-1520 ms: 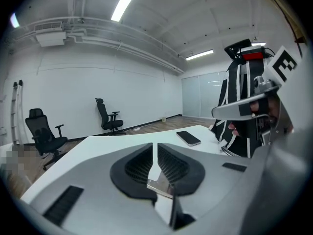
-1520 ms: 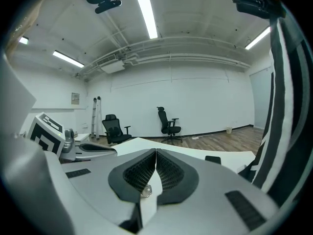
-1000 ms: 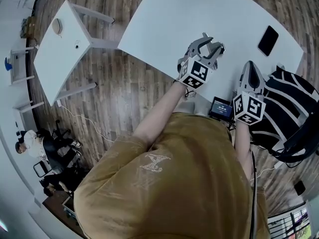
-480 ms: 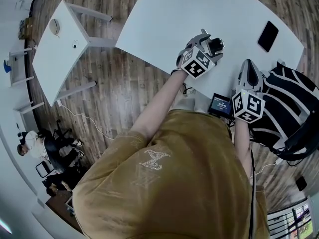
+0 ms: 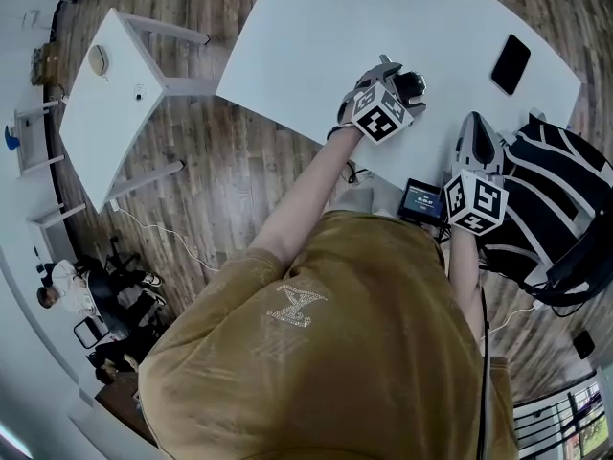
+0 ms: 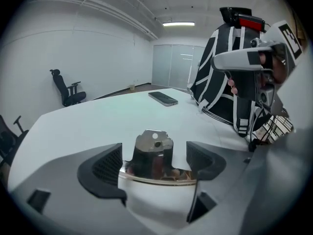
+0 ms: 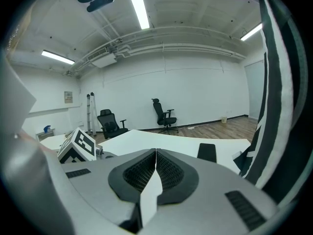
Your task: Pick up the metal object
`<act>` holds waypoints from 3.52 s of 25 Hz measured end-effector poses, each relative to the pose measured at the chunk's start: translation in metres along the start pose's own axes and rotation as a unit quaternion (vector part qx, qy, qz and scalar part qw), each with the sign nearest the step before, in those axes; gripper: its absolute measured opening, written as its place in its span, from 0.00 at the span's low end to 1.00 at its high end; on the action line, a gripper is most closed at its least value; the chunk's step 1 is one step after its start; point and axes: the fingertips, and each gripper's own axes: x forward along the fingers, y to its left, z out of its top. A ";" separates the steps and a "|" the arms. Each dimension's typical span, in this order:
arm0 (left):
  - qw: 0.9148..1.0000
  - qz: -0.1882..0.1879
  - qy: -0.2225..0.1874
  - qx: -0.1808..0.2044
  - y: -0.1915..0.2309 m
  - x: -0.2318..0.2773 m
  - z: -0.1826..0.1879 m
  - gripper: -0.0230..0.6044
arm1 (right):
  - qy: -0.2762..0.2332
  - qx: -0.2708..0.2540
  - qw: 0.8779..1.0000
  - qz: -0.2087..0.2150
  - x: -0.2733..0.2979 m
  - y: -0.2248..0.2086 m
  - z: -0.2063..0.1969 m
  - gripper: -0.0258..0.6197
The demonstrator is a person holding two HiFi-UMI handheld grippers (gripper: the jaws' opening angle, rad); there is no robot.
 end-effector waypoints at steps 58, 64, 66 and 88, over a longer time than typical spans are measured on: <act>0.998 0.049 0.018 0.025 -0.007 -0.031 0.023 0.50 | 0.066 0.016 0.998 -0.005 0.018 -0.017 -0.036 0.05; 0.997 0.069 -0.034 0.017 -0.008 -0.059 0.049 0.50 | 0.043 0.021 0.999 -0.011 0.015 -0.016 -0.019 0.05; 0.995 0.075 -0.057 0.014 -0.009 -0.069 0.058 0.50 | 0.029 0.018 0.999 -0.016 0.011 -0.016 -0.011 0.05; 0.966 0.142 -0.213 0.023 -0.027 -0.180 0.112 0.50 | -0.096 -0.035 0.994 -0.030 -0.047 0.011 0.066 0.05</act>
